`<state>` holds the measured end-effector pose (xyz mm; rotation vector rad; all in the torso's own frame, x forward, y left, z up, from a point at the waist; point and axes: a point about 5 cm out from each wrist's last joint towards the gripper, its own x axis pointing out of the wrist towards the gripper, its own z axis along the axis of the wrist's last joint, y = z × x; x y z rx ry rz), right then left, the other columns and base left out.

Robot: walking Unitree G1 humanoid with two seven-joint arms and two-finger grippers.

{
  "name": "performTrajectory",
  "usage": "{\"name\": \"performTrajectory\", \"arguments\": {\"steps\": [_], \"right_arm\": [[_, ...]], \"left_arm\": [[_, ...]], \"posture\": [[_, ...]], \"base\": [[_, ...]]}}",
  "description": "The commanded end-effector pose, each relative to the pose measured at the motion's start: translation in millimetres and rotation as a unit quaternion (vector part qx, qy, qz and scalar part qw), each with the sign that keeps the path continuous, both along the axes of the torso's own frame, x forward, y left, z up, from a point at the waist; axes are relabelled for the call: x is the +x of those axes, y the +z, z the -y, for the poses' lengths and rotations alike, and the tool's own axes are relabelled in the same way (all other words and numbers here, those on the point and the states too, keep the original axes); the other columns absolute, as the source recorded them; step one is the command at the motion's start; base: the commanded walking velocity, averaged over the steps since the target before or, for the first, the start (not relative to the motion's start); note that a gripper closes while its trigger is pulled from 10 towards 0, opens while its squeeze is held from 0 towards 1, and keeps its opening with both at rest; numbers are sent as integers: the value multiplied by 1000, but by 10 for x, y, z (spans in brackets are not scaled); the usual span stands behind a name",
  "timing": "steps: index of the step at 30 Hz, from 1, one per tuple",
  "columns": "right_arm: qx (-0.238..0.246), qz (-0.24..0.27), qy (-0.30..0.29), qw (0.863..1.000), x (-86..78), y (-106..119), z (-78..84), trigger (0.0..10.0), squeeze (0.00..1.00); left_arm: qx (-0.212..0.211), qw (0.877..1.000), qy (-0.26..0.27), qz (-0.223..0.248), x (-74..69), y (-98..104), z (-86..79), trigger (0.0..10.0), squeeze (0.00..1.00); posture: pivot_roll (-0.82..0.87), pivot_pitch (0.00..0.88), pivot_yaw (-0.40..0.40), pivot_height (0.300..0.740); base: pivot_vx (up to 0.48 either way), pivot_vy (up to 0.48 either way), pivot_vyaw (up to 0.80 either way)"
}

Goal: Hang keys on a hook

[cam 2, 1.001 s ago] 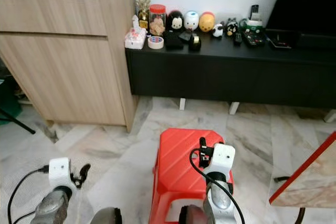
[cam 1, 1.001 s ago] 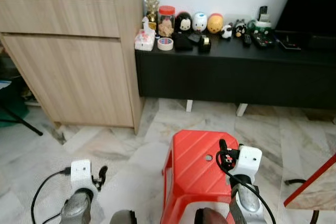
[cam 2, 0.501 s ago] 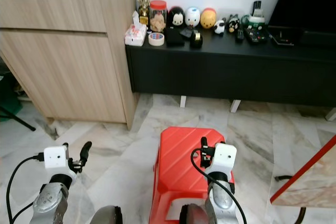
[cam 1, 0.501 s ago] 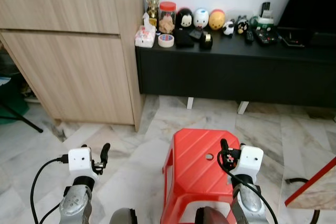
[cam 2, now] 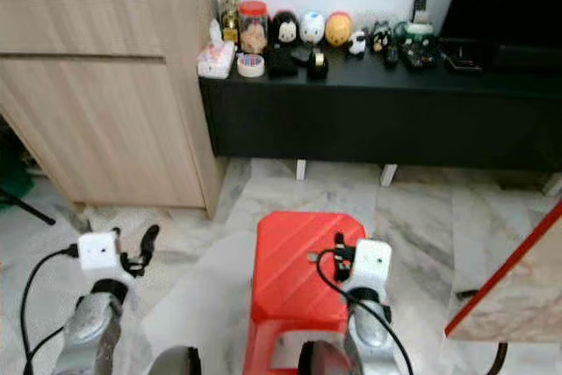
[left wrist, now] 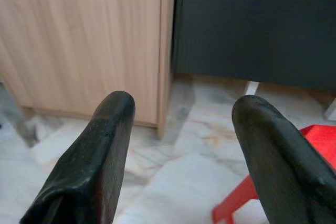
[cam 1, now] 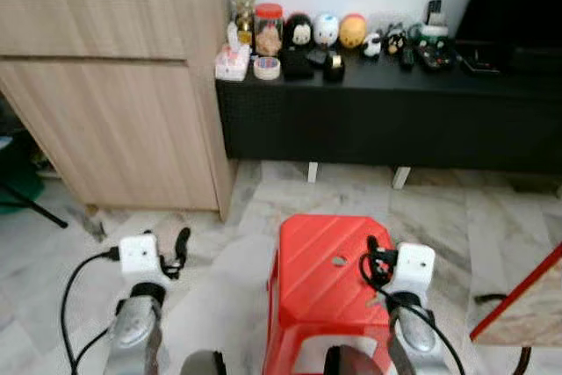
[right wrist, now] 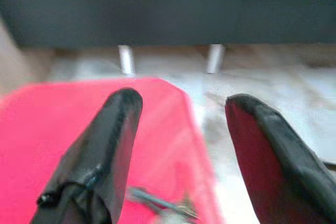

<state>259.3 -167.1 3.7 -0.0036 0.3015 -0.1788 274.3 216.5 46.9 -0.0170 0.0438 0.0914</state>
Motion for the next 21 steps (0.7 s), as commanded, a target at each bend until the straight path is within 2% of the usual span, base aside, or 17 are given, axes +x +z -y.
{"name": "performTrajectory", "arguments": {"steps": [1, 8, 10, 14, 20, 21], "right_arm": [[-11, -35, -4, 999, -6, -76, 18, 10000, 0], [-27, -74, 7, 997, 48, -122, 50, 10000, 0], [-44, -109, 23, 993, 74, -174, 51, 10000, 0], [-82, -140, 38, 986, 113, -195, 97, 10000, 0], [-91, -183, 54, 977, 136, -237, 137, 10000, 0], [-96, -189, 60, 975, 137, -242, 140, 10000, 1000]], "left_arm": [[-1, 1000, 1, -5, 1, 7, -35, 10000, 0], [-4, 1000, -1, -8, 7, 19, -27, 10000, 0], [-5, 1000, -3, -10, 10, 23, -25, 10000, 0], [-6, 1000, -6, -11, 16, 30, -19, 10000, 0], [-5, 1000, -9, -12, 26, 46, -20, 10000, 0], [-5, 1000, -9, -12, 29, 48, -22, 10000, 0]], "posture": [[50, 16, -64, 607], [55, 23, -64, 607], [55, 24, -62, 607], [58, 26, -61, 607], [64, 33, -61, 607], [64, 33, -61, 607]], "base": [[0, 0, 0], [0, 0, 0], [0, 0, 0], [0, 0, 0], [0, 0, 0], [0, 0, 0]]}}
